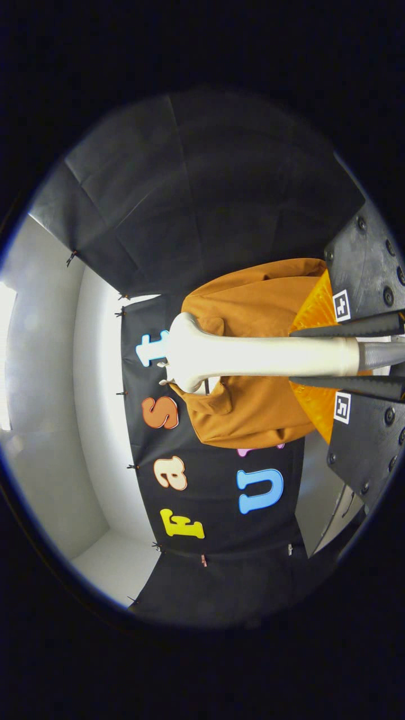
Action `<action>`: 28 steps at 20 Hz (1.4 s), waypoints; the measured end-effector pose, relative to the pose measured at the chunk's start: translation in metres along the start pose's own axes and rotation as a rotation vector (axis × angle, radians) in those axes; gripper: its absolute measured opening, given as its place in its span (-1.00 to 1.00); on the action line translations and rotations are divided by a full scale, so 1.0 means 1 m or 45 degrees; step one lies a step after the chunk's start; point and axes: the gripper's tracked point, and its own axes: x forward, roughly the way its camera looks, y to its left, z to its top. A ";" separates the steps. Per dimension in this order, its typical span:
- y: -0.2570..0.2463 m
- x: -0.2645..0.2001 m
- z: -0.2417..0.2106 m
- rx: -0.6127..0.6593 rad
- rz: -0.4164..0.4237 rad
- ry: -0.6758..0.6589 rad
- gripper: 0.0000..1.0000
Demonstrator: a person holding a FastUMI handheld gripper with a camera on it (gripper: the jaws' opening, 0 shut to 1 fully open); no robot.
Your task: Iron the clothes twice with a garment steamer, once on the left side and once on the right side.
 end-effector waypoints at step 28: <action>-0.083 0.058 -0.185 0.051 -0.083 0.346 -0.39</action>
